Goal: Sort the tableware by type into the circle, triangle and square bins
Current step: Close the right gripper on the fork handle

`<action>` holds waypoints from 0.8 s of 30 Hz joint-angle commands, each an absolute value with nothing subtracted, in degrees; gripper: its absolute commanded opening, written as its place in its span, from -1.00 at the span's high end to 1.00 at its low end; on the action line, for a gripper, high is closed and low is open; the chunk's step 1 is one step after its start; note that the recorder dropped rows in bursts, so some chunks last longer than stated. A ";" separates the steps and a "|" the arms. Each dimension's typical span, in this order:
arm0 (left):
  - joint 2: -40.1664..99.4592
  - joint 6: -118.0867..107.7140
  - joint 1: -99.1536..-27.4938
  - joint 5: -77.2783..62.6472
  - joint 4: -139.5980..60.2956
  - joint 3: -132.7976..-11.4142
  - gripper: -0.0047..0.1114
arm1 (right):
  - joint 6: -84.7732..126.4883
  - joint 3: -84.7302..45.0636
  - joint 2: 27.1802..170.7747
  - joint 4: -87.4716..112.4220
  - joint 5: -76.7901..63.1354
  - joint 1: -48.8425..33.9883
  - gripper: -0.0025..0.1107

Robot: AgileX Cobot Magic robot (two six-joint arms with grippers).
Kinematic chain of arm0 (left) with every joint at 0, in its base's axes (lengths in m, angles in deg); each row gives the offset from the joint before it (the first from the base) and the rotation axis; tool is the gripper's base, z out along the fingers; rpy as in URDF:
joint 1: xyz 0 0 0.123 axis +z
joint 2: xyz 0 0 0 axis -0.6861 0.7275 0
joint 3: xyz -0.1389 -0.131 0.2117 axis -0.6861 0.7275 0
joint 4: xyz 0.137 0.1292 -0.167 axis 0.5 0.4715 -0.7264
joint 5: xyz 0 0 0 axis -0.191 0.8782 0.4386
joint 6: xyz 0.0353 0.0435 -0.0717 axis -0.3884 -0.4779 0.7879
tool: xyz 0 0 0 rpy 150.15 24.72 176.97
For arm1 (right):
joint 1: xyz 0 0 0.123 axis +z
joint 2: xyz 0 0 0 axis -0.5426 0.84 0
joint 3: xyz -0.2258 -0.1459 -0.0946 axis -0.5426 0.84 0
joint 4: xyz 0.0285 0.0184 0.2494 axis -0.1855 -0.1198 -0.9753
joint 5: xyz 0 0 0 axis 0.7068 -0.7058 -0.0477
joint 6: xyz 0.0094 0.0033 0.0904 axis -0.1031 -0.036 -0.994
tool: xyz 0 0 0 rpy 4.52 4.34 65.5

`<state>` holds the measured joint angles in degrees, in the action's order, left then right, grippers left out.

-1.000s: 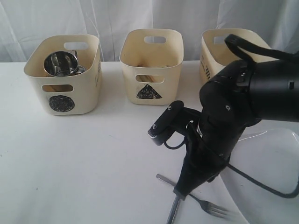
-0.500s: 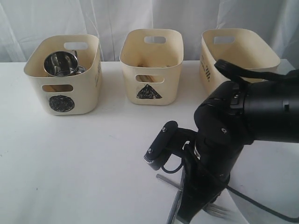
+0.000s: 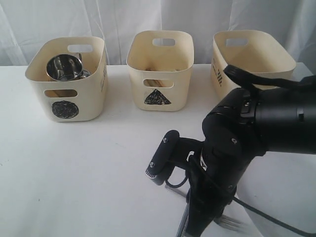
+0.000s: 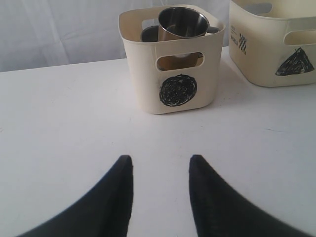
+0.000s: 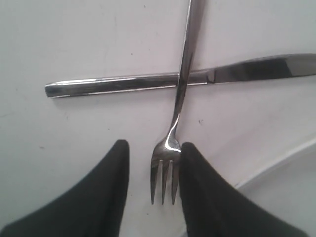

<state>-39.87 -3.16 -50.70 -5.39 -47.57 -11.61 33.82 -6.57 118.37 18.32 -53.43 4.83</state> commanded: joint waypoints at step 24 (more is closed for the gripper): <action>-40.17 -3.09 -50.64 -5.73 -47.72 -11.41 0.19 | 36.65 -1.48 118.70 18.03 -42.41 1.89 0.37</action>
<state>-39.87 -3.16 -50.70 -5.39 -47.57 -11.61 36.06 -1.71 118.71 17.69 -42.88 3.14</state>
